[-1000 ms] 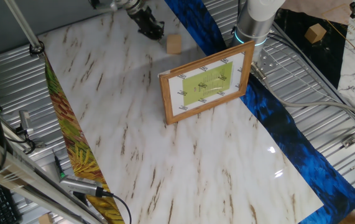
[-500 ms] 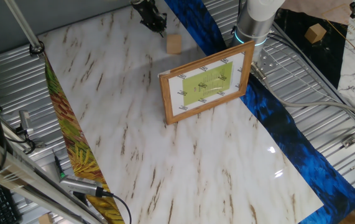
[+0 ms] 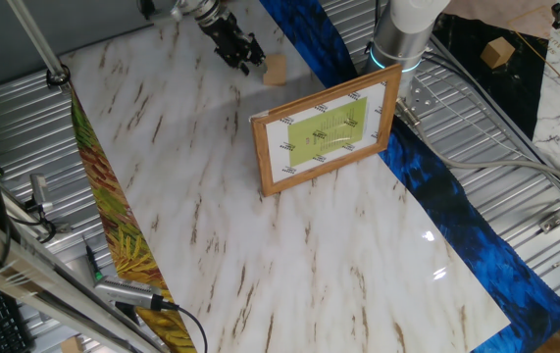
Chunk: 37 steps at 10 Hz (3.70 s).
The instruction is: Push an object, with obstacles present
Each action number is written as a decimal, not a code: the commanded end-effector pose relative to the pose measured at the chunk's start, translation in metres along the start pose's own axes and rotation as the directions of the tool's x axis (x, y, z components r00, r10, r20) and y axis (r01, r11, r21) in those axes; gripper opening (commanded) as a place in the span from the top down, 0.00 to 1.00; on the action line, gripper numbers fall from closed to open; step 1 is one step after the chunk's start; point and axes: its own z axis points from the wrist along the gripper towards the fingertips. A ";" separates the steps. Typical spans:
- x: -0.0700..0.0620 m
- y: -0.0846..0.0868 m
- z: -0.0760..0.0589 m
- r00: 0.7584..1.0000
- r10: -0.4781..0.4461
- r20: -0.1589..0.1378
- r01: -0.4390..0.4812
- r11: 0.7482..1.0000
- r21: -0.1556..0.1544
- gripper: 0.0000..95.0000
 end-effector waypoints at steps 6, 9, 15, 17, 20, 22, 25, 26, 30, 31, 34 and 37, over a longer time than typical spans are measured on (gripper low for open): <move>0.012 -0.008 0.010 1.000 -0.023 -0.012 0.024 1.000 0.017 0.20; 0.041 -0.017 0.012 0.999 -0.036 -0.023 0.037 0.999 0.034 0.40; 0.054 -0.022 0.017 0.998 -0.053 -0.026 0.055 0.997 0.060 0.40; 0.055 -0.023 0.017 0.998 -0.065 -0.020 0.066 0.995 0.072 0.40; 0.052 -0.022 0.017 0.997 -0.078 -0.011 0.079 0.993 0.083 0.40; 0.051 -0.023 0.018 0.996 -0.093 -0.004 0.093 0.991 0.097 0.40; 0.048 -0.024 0.020 0.994 -0.108 -0.002 0.108 0.988 0.107 0.40; 0.047 -0.023 0.020 0.994 -0.113 -0.005 0.112 0.987 0.111 0.40; 0.048 -0.022 0.018 0.990 -0.144 -0.008 0.144 0.982 0.120 0.40; 0.048 -0.023 0.019 0.988 -0.154 -0.003 0.153 0.981 0.121 0.40; 0.046 -0.022 0.019 0.985 -0.173 -0.002 0.172 0.977 0.127 0.40; 0.047 -0.023 0.019 0.983 -0.183 -0.007 0.182 0.975 0.129 0.40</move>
